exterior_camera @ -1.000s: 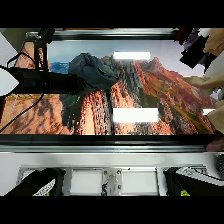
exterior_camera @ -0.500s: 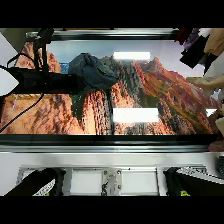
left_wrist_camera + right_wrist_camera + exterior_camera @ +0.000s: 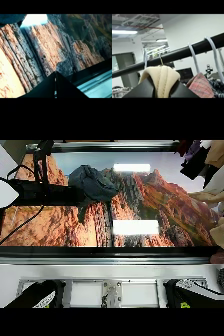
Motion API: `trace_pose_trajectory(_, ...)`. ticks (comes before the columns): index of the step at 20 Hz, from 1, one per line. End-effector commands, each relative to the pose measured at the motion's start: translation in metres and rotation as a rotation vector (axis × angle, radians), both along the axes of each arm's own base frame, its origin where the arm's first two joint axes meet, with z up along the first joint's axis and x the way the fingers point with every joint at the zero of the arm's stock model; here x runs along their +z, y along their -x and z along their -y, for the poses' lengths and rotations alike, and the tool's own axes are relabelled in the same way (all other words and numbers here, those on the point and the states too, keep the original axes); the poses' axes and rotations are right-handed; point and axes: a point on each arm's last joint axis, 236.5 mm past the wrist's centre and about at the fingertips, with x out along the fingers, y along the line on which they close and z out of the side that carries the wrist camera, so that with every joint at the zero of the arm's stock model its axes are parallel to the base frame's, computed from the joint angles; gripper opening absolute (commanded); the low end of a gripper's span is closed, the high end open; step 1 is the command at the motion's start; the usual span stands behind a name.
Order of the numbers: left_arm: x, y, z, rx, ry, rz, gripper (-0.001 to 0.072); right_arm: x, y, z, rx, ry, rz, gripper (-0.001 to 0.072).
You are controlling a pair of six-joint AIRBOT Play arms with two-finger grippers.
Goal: Fold the clothes and pants, and hang the long-sleeved shirts on hangers.
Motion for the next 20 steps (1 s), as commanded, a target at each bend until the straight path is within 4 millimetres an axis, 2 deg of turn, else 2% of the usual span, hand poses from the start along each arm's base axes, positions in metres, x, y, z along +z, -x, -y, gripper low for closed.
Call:
trace_pose_trajectory(1, 0.0, 0.0, 0.0, -0.001, 0.0, -0.001, 0.0023, -0.037, -0.013, 0.005, -0.028, -0.176, -0.07, 0.0035)
trace_pose_trajectory(4, 0.0, 0.0, 0.0, -0.003, -0.002, 0.002, 0.0023, -0.072, -0.016, 0.01, -0.053, -0.33, -0.116, 0.0045)
trace_pose_trajectory(6, 0.0, 0.0, 0.0, -0.003, -0.003, 0.002, 0.0023, -0.076, -0.021, 0.004, -0.067, -0.329, -0.184, 0.0045)
trace_pose_trajectory(10, 0.0, 0.0, 0.0, -0.004, -0.003, 0.003, 0.0023, -0.062, -0.037, -0.024, -0.061, -0.227, -0.332, 0.0061)
trace_pose_trajectory(11, 0.0, 0.0, 0.0, -0.005, -0.004, 0.003, 0.0023, -0.059, -0.041, -0.03, -0.06, -0.203, -0.363, 0.0248)
trace_pose_trajectory(12, 0.0, 0.0, 0.0, -0.005, -0.004, 0.004, 0.0023, -0.058, -0.043, -0.035, -0.054, -0.196, -0.369, 0.0398)
trace_pose_trajectory(17, 0.0, 0.0, 0.0, -0.011, -0.008, 0.007, 0.0023, -0.044, -0.046, -0.058, -0.014, -0.17, -0.353, 0.0399)
trace_pose_trajectory(20, 0.0, 0.0, 0.0, -0.011, -0.008, 0.007, 0.0023, -0.024, -0.04, -0.085, 0.017, -0.13, -0.32, 0.0399)
